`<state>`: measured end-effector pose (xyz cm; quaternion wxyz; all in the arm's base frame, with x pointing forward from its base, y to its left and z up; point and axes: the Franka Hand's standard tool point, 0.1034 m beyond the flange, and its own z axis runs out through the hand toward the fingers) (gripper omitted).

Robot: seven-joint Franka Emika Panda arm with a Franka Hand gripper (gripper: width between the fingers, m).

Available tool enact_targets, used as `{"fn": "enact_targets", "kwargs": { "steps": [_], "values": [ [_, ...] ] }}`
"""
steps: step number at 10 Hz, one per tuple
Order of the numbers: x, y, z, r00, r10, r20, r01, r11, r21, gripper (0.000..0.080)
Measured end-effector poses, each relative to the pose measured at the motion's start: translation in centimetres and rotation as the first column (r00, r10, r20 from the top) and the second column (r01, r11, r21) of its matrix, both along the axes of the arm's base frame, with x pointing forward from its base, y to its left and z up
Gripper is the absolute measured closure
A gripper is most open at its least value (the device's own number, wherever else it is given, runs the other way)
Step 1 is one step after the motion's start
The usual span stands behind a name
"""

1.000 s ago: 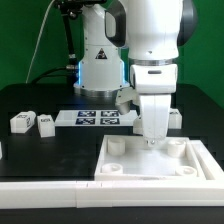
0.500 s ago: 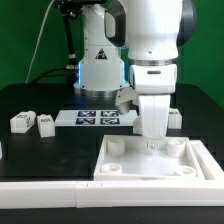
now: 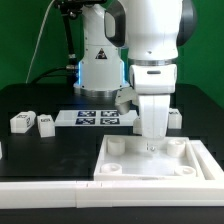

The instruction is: Assemble one leg

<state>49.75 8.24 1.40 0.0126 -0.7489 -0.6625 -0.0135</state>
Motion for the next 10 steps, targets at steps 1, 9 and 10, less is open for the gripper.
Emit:
{"fn": "enact_targets", "kwargs": {
  "steps": [1, 9, 10],
  "values": [
    [-0.1, 0.0, 0.2, 1.000, -0.008, 0.001, 0.008, 1.000, -0.001, 0.0151],
    [-3.1, 1.3, 5.4, 0.966, -0.259, 0.001, 0.259, 0.965, -0.042, 0.0150],
    [-3.1, 1.4, 5.4, 0.935, -0.354, 0.001, 0.353, 0.935, -0.040, 0.0150]
  ]
}}
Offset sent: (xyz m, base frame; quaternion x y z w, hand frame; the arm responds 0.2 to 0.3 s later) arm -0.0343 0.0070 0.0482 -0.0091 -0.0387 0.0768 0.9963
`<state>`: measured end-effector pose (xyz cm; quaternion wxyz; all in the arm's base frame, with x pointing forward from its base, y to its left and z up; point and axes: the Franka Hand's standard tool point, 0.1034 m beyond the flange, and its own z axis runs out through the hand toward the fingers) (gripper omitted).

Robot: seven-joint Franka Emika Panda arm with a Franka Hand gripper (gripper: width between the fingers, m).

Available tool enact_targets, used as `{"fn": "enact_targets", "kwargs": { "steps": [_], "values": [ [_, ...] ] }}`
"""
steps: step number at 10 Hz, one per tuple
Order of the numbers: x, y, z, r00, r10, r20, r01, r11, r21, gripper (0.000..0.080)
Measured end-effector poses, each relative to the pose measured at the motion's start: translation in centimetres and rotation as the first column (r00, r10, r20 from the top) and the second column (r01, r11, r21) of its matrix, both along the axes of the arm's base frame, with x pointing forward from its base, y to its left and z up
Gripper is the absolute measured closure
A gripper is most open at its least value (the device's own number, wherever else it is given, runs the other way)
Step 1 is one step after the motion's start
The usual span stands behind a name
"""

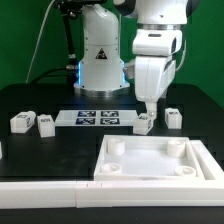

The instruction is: Assemble one leg

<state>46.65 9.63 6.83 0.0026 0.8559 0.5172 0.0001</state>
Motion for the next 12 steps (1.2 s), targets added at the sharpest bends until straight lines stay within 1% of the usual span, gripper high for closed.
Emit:
{"fn": "enact_targets", "kwargs": {
  "steps": [2, 3, 4, 5, 6, 7, 8, 9, 12],
  "values": [
    [-0.2, 0.1, -0.1, 0.974, -0.228, -0.004, 0.228, 0.974, 0.005, 0.0150],
    [-1.1, 0.1, -0.4, 0.919, -0.394, -0.020, 0.394, 0.919, 0.004, 0.0150],
    [-2.2, 0.7, -0.6, 0.839, -0.544, -0.028, 0.544, 0.839, 0.000, 0.0150],
    [-3.1, 1.4, -0.9, 0.769, -0.639, -0.034, 0.639, 0.769, -0.006, 0.0150],
    [-3.7, 1.9, -1.1, 0.717, -0.696, -0.041, 0.697, 0.717, -0.012, 0.0150],
    [-4.2, 2.5, -1.2, 0.614, -0.788, -0.047, 0.788, 0.615, -0.015, 0.0150],
    [-4.5, 3.1, -1.3, 0.542, -0.839, -0.054, 0.839, 0.543, -0.019, 0.0150],
    [-4.4, 3.0, -1.2, 0.521, -0.851, -0.057, 0.852, 0.523, -0.016, 0.0150],
    [-4.4, 3.0, -1.3, 0.524, -0.850, -0.057, 0.851, 0.525, -0.010, 0.0150]
  ]
}}
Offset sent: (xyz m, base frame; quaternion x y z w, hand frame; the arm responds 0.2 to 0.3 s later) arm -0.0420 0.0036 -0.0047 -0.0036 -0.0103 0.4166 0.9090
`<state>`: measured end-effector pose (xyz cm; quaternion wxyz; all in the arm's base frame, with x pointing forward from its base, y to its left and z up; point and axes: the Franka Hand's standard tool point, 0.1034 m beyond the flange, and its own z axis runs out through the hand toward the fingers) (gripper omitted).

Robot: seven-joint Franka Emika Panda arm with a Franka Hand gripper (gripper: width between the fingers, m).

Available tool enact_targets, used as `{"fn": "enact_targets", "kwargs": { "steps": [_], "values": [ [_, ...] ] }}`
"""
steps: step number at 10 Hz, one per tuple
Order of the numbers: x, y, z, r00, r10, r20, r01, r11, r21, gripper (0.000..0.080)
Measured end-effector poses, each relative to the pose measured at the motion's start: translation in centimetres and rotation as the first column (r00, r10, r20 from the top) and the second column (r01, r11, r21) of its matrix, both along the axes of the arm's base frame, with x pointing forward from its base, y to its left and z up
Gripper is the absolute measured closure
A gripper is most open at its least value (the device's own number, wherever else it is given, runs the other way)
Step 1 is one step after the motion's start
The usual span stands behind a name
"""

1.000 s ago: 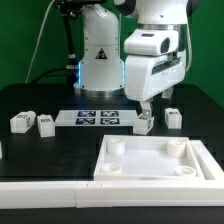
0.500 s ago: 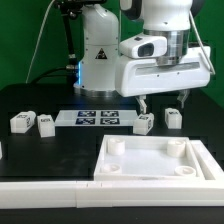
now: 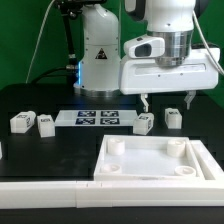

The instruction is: Assemble one leg

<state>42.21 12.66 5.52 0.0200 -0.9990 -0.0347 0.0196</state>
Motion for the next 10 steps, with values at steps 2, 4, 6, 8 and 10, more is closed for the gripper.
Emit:
{"fn": "enact_targets", "kwargs": {
  "steps": [2, 4, 6, 8, 10],
  "values": [
    [-2.1, 1.9, -0.5, 1.000, 0.017, 0.003, -0.017, 1.000, 0.005, 0.0150],
    [-3.3, 2.7, -0.6, 0.999, 0.043, 0.000, -0.043, 0.999, 0.006, 0.0151],
    [-3.8, 2.4, -1.1, 0.998, 0.048, -0.049, -0.048, 0.999, -0.007, 0.0150],
    [-3.8, 2.5, -1.1, 0.997, 0.051, -0.056, -0.052, 0.999, -0.009, 0.0150],
    [-4.2, 2.0, -0.9, 0.956, 0.058, -0.288, -0.075, 0.996, -0.049, 0.0150]
  ]
}}
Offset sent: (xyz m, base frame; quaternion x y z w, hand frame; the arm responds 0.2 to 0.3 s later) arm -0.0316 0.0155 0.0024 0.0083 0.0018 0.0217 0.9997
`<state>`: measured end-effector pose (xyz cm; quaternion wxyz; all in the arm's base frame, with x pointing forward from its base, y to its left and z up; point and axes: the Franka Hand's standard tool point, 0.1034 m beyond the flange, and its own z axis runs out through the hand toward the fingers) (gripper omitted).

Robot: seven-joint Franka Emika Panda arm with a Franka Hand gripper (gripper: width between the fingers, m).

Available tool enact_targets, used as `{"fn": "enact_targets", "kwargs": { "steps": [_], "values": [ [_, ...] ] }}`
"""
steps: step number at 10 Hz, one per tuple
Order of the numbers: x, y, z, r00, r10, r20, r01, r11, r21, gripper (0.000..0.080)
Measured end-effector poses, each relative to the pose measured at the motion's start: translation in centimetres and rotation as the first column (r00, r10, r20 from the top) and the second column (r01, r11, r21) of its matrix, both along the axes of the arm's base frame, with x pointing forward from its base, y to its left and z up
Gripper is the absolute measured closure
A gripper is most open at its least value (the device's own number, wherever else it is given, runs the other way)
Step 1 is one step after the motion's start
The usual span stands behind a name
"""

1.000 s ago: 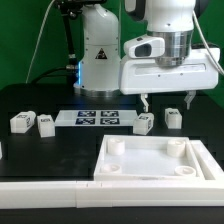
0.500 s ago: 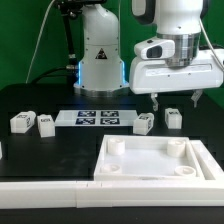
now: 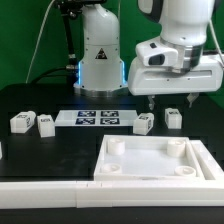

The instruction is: Assemble one leg

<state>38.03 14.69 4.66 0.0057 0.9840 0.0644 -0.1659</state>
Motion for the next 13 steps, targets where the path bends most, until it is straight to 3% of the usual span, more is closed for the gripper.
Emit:
{"fn": "enact_targets", "kwargs": {
  "steps": [4, 7, 13],
  "values": [
    [-1.2, 0.5, -0.5, 0.947, -0.011, -0.322, -0.009, 0.998, -0.059, 0.0150],
    [-1.9, 0.7, -0.8, 0.840, -0.026, -0.542, -0.028, 0.995, -0.091, 0.0150],
    [-2.7, 1.4, -2.6, 0.838, -0.014, -0.545, -0.041, 0.995, -0.088, 0.0150]
  ]
}}
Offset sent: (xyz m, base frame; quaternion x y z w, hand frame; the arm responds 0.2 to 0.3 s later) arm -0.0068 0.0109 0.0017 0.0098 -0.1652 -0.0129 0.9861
